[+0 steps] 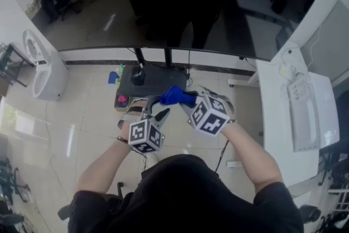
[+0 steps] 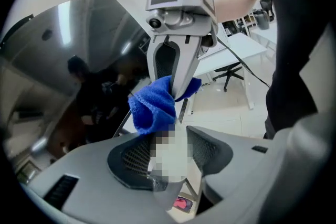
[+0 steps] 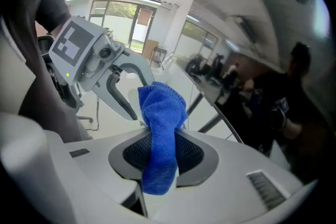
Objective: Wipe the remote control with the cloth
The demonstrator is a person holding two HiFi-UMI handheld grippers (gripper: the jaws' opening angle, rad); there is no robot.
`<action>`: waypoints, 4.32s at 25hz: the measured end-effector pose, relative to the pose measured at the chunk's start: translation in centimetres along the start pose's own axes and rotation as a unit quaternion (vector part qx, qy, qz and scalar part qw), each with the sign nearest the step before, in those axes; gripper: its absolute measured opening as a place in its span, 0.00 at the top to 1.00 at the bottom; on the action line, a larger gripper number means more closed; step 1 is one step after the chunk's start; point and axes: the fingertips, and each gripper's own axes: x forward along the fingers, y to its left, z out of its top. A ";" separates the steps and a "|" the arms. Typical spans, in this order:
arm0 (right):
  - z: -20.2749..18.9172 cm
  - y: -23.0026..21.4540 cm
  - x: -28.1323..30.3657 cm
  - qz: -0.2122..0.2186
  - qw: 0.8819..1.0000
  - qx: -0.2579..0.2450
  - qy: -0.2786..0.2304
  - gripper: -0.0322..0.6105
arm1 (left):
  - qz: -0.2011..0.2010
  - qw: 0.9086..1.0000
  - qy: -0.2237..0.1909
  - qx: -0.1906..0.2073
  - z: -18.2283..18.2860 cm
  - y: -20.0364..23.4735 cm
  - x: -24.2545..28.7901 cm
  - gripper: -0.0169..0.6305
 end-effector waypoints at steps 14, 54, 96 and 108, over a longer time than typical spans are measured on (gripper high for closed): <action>7.2 6.8 1.1 0.045 0.995 -0.077 -0.033 0.78 | -0.001 0.998 -0.029 -0.049 -1.1 0.9 -1.7 0.66; 5.4 0.3 -2.7 0.070 0.853 0.381 -0.350 0.78 | -0.233 0.473 -0.446 -0.723 2.1 5.3 -8.1 0.66; -8.4 0.1 1.3 -0.051 0.928 0.339 -0.142 0.78 | 0.120 0.806 -0.002 -0.580 -17.6 2.0 13.6 0.66; -13.0 0.9 13.6 -0.057 0.911 0.406 -0.051 0.78 | 0.079 0.845 0.132 -0.513 -31.3 0.4 30.7 0.66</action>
